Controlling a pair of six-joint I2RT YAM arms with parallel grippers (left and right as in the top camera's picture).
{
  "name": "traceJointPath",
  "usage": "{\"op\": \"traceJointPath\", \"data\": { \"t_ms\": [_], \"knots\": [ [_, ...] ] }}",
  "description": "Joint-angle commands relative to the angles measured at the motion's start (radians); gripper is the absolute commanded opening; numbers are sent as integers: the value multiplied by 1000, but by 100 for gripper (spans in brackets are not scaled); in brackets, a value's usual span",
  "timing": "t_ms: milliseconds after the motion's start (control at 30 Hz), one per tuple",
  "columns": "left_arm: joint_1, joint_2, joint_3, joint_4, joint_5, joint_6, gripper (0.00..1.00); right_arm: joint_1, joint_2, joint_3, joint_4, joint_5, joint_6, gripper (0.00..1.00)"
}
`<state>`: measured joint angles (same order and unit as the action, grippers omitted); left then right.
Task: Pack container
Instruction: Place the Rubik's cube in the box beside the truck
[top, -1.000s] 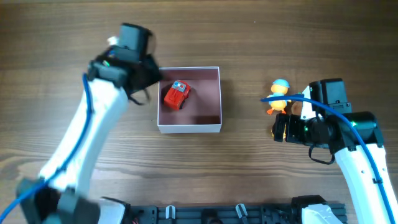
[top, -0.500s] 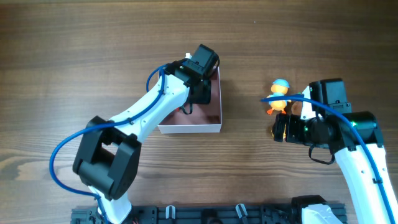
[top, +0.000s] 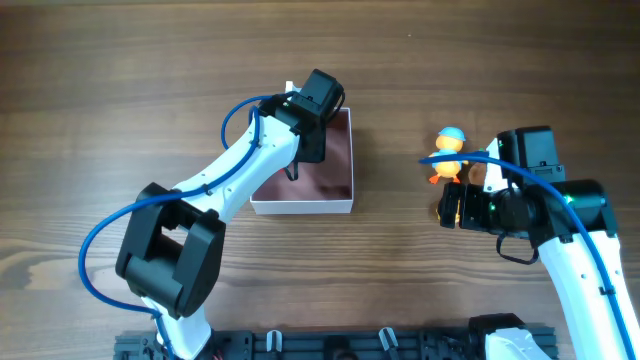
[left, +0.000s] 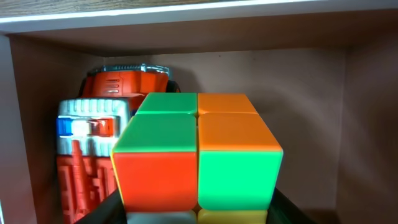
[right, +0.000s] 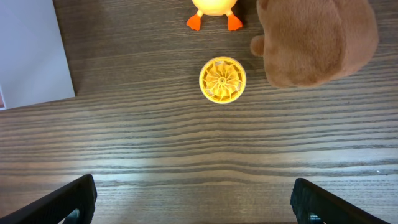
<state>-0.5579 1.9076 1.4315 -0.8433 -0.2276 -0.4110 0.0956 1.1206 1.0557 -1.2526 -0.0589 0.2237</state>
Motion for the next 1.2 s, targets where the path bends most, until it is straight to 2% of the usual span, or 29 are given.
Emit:
{"op": "traceJointPath", "data": {
  "t_ms": [0,133,333,400,467,500,600,967,1167],
  "knots": [
    [5,7,1,14,42,15,4,2,3,18,2,14,12,100],
    [5,7,1,18,105,15,4,2,3,18,2,13,12,100],
    [5,7,1,19,123,14,5,2,3,18,2,13,12,100],
    [5,8,1,19,123,14,17,2,3,18,2,13,12,100],
    [5,8,1,19,123,14,35,2,3,18,2,13,12,100],
    [5,8,1,19,123,14,48,2,3,18,2,13,12,100],
    [5,8,1,21,123,14,64,2,3,18,2,13,12,100],
    [5,3,6,21,122,15,67,2,3,18,2,13,12,100],
    [6,-92,100,-62,129,15,70,2,3,18,2,14,12,100]
  ]
}}
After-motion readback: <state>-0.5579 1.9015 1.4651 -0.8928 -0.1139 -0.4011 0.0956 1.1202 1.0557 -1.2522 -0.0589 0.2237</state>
